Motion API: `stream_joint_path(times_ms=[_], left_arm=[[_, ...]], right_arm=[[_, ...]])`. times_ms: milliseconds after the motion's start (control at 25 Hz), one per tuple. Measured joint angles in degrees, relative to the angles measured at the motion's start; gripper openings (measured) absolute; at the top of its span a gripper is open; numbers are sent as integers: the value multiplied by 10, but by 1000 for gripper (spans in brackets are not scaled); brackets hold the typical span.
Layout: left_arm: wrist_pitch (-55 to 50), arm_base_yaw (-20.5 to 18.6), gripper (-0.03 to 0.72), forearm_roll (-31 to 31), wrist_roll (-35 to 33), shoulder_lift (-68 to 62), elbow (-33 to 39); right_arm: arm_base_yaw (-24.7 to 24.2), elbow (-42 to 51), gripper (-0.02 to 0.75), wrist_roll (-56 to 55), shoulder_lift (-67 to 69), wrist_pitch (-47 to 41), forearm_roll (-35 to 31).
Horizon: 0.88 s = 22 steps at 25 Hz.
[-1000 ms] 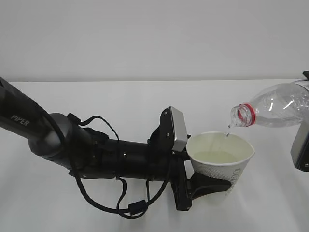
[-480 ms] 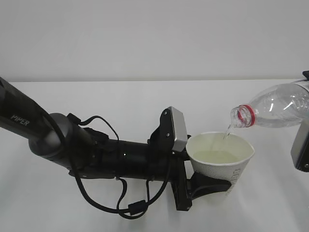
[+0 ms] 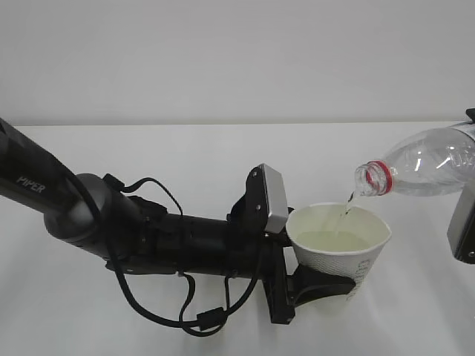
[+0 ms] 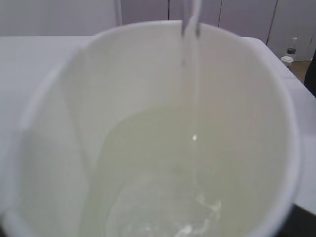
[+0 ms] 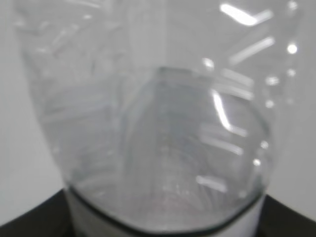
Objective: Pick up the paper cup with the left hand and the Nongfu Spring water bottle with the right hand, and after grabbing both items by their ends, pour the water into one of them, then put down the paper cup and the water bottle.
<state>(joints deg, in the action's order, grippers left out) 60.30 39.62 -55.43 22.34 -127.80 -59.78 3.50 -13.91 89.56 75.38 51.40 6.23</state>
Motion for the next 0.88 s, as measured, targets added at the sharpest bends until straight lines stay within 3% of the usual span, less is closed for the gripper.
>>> stream_joint_path(times_ms=[880], left_arm=[[0,0,492,-1,0,0,0]], right_arm=[[0,0,428,1,-1,0,-3]])
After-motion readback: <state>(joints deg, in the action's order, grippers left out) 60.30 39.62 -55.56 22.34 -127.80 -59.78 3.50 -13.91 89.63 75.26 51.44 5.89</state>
